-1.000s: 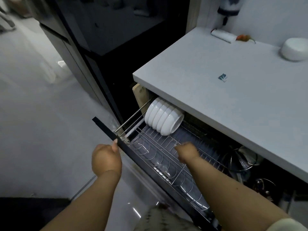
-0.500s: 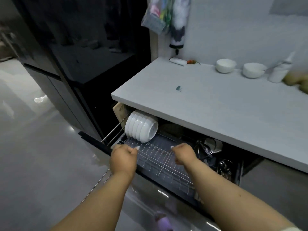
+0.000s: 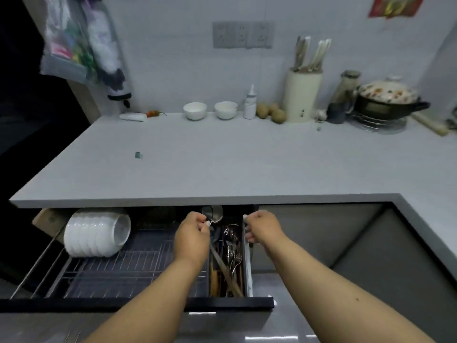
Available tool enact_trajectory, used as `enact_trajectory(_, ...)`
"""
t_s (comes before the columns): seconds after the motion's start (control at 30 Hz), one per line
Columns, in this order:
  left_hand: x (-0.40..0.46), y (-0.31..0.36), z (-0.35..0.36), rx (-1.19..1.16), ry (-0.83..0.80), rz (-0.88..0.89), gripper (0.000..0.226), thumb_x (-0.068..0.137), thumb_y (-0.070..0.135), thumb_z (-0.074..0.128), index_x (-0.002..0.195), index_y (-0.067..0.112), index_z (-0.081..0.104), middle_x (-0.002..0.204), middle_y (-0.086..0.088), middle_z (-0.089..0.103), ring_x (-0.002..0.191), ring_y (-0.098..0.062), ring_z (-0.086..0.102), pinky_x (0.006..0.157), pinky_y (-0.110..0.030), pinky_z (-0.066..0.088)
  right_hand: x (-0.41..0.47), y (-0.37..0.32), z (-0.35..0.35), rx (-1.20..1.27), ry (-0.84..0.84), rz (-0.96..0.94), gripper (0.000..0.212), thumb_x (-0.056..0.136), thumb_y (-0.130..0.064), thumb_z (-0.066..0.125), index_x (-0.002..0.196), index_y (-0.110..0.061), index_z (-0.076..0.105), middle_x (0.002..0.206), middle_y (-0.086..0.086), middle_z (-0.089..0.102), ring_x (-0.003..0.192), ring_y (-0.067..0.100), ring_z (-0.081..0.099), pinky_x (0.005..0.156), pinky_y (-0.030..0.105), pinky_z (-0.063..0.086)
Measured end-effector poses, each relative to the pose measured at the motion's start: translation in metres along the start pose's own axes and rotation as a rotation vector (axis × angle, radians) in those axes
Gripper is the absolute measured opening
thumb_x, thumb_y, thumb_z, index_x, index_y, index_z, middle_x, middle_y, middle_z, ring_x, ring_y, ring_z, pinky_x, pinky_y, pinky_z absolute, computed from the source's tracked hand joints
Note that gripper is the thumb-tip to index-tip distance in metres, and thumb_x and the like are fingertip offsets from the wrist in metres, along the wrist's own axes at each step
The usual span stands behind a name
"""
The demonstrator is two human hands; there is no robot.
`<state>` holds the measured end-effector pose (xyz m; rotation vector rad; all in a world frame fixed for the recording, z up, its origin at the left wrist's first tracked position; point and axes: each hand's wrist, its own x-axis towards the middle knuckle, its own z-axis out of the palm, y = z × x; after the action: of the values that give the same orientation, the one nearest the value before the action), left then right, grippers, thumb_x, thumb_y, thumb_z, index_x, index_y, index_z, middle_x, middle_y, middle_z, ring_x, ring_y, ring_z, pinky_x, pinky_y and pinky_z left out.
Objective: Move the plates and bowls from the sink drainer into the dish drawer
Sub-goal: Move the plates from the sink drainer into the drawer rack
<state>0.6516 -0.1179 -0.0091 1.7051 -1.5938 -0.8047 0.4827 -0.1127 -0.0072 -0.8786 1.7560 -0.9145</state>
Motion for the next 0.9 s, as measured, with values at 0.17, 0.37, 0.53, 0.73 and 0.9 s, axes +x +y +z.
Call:
enact_trajectory(0.17,0.002,0.062,0.066,-0.017,-0.144,0.092,0.006,0.096,0.023,0.053,0.099,0.021,0.058,0.074,0.003,0.061,0.074,-0.019,0.06,0.069,-0.031,0.049,0.001,0.022,-0.096,0.112,0.211,0.023,0.033,0.094,-0.016,0.054,0.064,-0.015,0.042,0.069,0.012,0.048,0.049,0.017,0.05,0.054,0.03,0.045)
enact_trajectory(0.37,-0.023,0.143,0.167,-0.034,-0.394,0.205,0.025,0.094,0.029,0.055,0.077,0.013,0.059,0.062,-0.002,0.066,0.062,-0.02,0.062,0.068,-0.033,0.052,-0.001,0.062,-0.225,0.125,0.514,0.062,0.032,0.093,-0.023,0.053,0.063,-0.017,0.046,0.065,0.01,0.055,0.054,0.019,0.061,0.071,0.044,0.056)
enact_trajectory(0.53,-0.053,0.203,0.24,-0.054,-0.564,0.304,0.038,0.093,0.037,0.054,0.063,0.014,0.051,0.054,0.0,0.064,0.055,-0.019,0.062,0.067,-0.032,0.053,-0.015,0.102,-0.316,0.118,0.739,0.124,0.027,0.082,-0.017,0.047,0.056,-0.017,0.047,0.061,0.01,0.059,0.059,0.031,0.062,0.058,0.038,0.05)
enact_trajectory(0.73,-0.086,0.257,0.317,-0.042,-0.786,0.45,0.043,0.095,0.041,0.049,0.065,0.013,0.059,0.052,0.001,0.062,0.046,-0.012,0.057,0.063,-0.03,0.052,-0.039,0.154,-0.408,0.134,1.004,0.258,0.023,0.088,-0.013,0.045,0.065,-0.016,0.048,0.063,0.002,0.052,0.066,0.027,0.052,0.051,0.024,0.031)
enact_trajectory(0.9,-0.111,0.284,0.369,-0.074,-0.911,0.482,0.049,0.096,0.042,0.047,0.063,0.01,0.061,0.053,-0.002,0.063,0.044,-0.013,0.057,0.056,-0.024,0.047,-0.062,0.196,-0.467,0.03,1.09,0.427,0.012,0.088,-0.014,0.047,0.079,-0.014,0.054,0.079,0.007,0.056,0.077,0.028,0.049,0.067,0.027,0.038)
